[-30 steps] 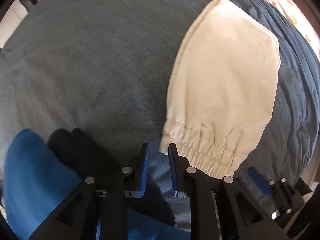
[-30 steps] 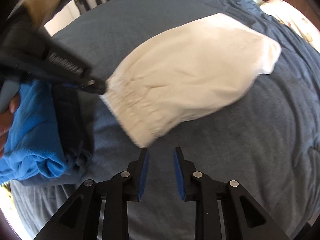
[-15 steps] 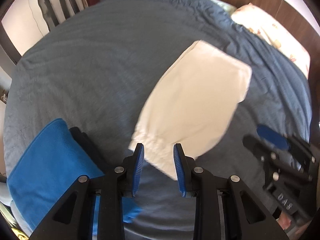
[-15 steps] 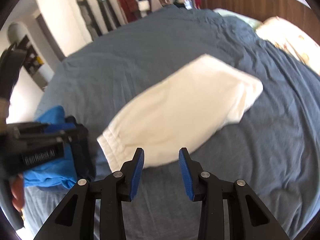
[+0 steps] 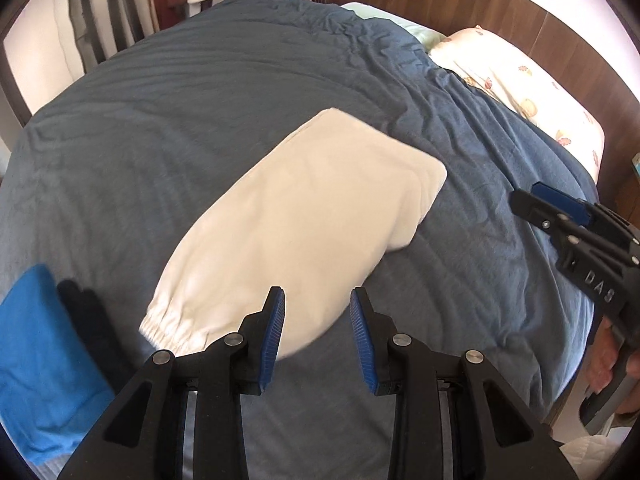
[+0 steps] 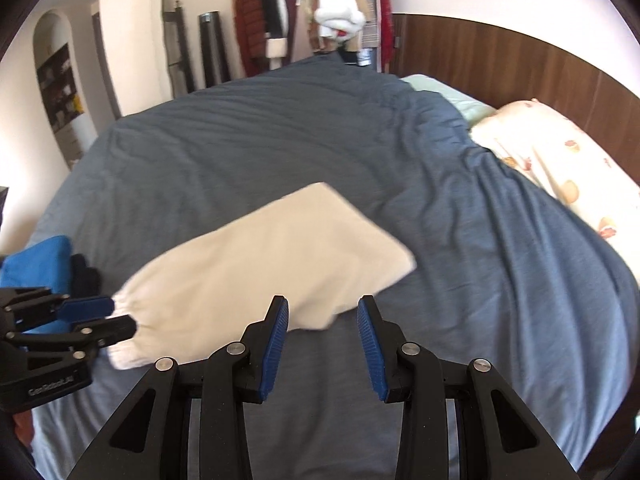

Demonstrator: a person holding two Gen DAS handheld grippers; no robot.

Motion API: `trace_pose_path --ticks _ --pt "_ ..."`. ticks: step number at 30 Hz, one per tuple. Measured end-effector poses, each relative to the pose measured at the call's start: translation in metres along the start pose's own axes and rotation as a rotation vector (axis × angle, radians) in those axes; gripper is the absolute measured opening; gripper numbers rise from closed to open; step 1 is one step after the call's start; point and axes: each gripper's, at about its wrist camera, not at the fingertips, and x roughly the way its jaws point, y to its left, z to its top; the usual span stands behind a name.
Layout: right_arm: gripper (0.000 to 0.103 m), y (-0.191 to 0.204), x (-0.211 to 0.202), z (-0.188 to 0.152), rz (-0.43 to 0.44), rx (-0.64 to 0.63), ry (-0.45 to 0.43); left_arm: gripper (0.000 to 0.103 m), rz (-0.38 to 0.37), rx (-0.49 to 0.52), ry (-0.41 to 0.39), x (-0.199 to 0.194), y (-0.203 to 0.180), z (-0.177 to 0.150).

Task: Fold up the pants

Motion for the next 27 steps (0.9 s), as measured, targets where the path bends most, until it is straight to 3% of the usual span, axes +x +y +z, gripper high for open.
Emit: trace_pose_path --ticks 8,15,20,27 --pt "0.037 -0.065 0.036 0.021 -0.049 0.174 0.015 0.033 0.056 0.121 -0.045 0.044 -0.014 0.07" --pt "0.037 -0.098 0.085 0.033 -0.081 0.369 0.041 0.033 0.03 0.198 -0.048 0.098 -0.008 0.142" --pt "0.037 -0.114 0.128 0.031 -0.103 0.578 0.113 0.033 -0.013 0.181 -0.027 0.139 -0.003 0.182" --pt "0.037 -0.114 0.166 0.025 -0.086 0.663 0.174 0.033 -0.061 0.214 0.017 0.185 -0.002 0.214"
